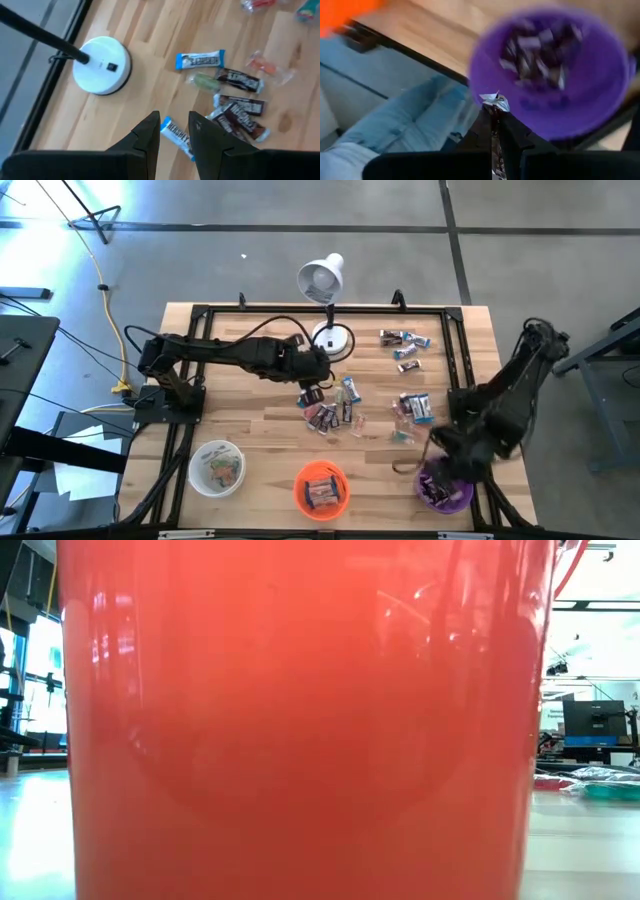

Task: Organize candy in baskets
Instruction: Put the brown chocolate bar into the purple bucket

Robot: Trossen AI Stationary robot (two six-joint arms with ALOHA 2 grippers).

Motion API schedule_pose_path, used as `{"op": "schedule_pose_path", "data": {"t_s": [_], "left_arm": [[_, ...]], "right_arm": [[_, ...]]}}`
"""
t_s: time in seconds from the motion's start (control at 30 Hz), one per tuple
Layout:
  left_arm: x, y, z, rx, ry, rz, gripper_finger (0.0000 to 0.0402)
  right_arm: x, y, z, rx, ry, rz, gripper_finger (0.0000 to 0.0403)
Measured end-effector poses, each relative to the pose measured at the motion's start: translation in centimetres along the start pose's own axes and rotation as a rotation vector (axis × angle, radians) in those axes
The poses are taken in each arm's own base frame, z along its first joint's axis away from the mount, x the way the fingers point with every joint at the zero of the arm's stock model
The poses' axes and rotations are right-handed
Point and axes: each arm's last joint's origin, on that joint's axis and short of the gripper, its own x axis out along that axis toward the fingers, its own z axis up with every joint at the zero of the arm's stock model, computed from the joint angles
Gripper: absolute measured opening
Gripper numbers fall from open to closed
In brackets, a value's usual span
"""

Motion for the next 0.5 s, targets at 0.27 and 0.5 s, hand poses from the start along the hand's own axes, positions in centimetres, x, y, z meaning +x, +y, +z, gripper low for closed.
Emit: {"op": "schedule_pose_path", "data": {"t_s": [0.27, 0.5], "left_arm": [[0.3, 0.8, 0.2, 0.047, -0.01, 0.066, 0.009], [0.5, 1.3, 0.3, 0.048, -0.004, 0.07, 0.009]], "right_arm": [[3.8, -0.6, -2.4, 0.058, -0.051, -0.152, 0.002], [5.2, -0.6, -2.3, -0.031, -0.09, -0.219, 0.012]]}}
